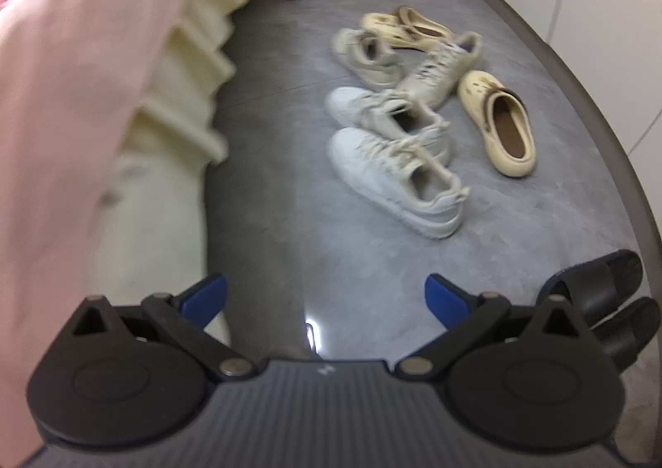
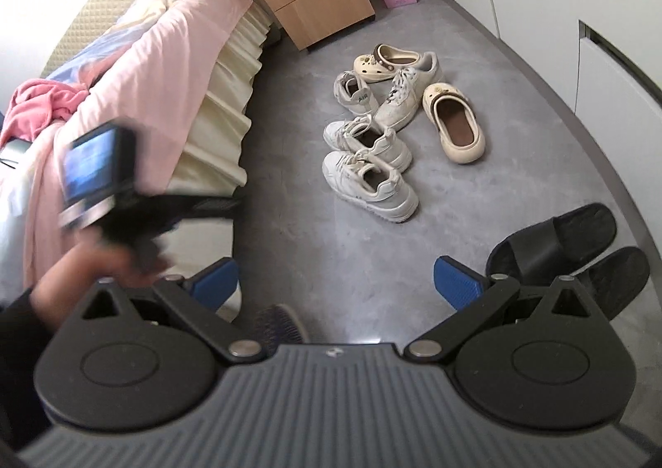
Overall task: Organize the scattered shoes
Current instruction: 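Move the left tool toward the white lace-up sneakers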
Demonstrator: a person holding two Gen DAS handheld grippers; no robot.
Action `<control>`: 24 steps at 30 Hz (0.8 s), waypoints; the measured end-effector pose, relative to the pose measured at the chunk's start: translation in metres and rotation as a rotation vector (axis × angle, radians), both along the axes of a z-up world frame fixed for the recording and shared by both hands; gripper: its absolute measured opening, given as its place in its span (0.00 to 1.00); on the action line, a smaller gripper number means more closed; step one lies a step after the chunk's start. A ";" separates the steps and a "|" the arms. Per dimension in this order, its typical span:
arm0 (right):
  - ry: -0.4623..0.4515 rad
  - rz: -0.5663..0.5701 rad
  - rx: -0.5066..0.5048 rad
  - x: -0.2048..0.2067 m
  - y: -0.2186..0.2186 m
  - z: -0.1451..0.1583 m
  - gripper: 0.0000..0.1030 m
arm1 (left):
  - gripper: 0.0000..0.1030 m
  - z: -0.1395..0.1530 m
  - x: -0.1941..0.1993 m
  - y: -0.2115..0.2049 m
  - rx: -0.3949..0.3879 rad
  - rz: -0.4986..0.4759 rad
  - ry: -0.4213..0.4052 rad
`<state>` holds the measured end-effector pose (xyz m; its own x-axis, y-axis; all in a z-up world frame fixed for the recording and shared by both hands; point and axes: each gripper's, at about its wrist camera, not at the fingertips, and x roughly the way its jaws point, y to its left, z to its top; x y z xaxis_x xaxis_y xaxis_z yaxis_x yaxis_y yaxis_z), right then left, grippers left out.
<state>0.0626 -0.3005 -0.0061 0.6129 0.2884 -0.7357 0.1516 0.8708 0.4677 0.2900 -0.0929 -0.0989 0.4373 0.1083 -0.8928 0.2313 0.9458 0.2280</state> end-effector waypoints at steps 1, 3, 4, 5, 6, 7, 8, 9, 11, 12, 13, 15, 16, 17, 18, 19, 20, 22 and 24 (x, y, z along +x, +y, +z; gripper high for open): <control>0.010 0.002 0.004 0.000 0.015 -0.007 1.00 | 1.00 -0.013 0.013 -0.009 0.010 -0.026 0.000; 0.051 -0.002 0.024 0.004 0.013 -0.014 1.00 | 1.00 -0.041 0.038 -0.021 0.028 -0.077 0.002; 0.081 -0.009 0.038 0.007 0.010 -0.018 1.00 | 1.00 -0.056 0.050 -0.026 0.037 -0.102 0.003; 0.112 -0.011 0.050 0.013 0.012 -0.026 1.00 | 1.00 -0.071 0.061 -0.030 0.046 -0.127 0.005; 0.145 -0.011 0.063 0.019 0.016 -0.034 1.00 | 1.00 -0.086 0.073 -0.034 0.055 -0.152 0.006; 0.172 -0.006 0.064 0.026 0.015 -0.040 1.00 | 0.99 -0.101 0.085 -0.038 0.064 -0.178 0.008; 0.199 0.000 0.065 0.033 0.015 -0.047 1.00 | 0.99 -0.115 0.097 -0.041 0.072 -0.201 0.010; 0.226 0.006 0.065 0.040 0.014 -0.053 1.00 | 0.99 -0.129 0.106 -0.040 0.077 -0.218 0.019; 0.260 0.001 0.061 0.047 0.010 -0.063 1.00 | 0.99 -0.157 0.120 -0.042 0.093 -0.254 0.019; 0.298 -0.008 0.054 0.057 0.004 -0.075 1.00 | 0.99 -0.170 0.125 -0.043 0.103 -0.271 0.014; 0.327 -0.022 0.048 0.064 0.000 -0.084 1.00 | 0.99 -0.180 0.133 -0.040 0.114 -0.287 0.013; 0.383 -0.050 0.036 0.076 -0.008 -0.100 1.00 | 0.99 -0.196 0.146 -0.036 0.138 -0.326 0.028; 0.400 -0.062 0.038 0.083 -0.011 -0.105 1.00 | 0.99 -0.201 0.150 -0.035 0.145 -0.343 0.022; 0.415 -0.074 0.040 0.089 -0.014 -0.110 1.00 | 0.99 -0.205 0.154 -0.034 0.153 -0.360 0.017; 0.415 -0.080 0.046 0.097 -0.015 -0.112 1.00 | 0.99 -0.210 0.158 -0.033 0.161 -0.377 0.011; 0.413 -0.086 0.052 0.106 -0.015 -0.114 1.00 | 0.99 -0.215 0.162 -0.032 0.168 -0.392 0.006; 0.401 -0.087 0.049 0.113 -0.016 -0.114 1.00 | 0.99 -0.219 0.167 -0.032 0.168 -0.402 0.004; 0.373 -0.090 0.042 0.128 -0.017 -0.113 1.00 | 0.99 -0.226 0.174 -0.035 0.167 -0.418 -0.001; 0.371 -0.100 0.045 0.139 -0.018 -0.115 1.00 | 1.00 -0.232 0.184 -0.041 0.167 -0.440 -0.007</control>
<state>0.2020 -0.3186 -0.1212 0.3340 0.2772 -0.9009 0.4010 0.8232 0.4020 0.4738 -0.1340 -0.3304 0.4802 0.0531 -0.8756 0.5998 0.7085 0.3719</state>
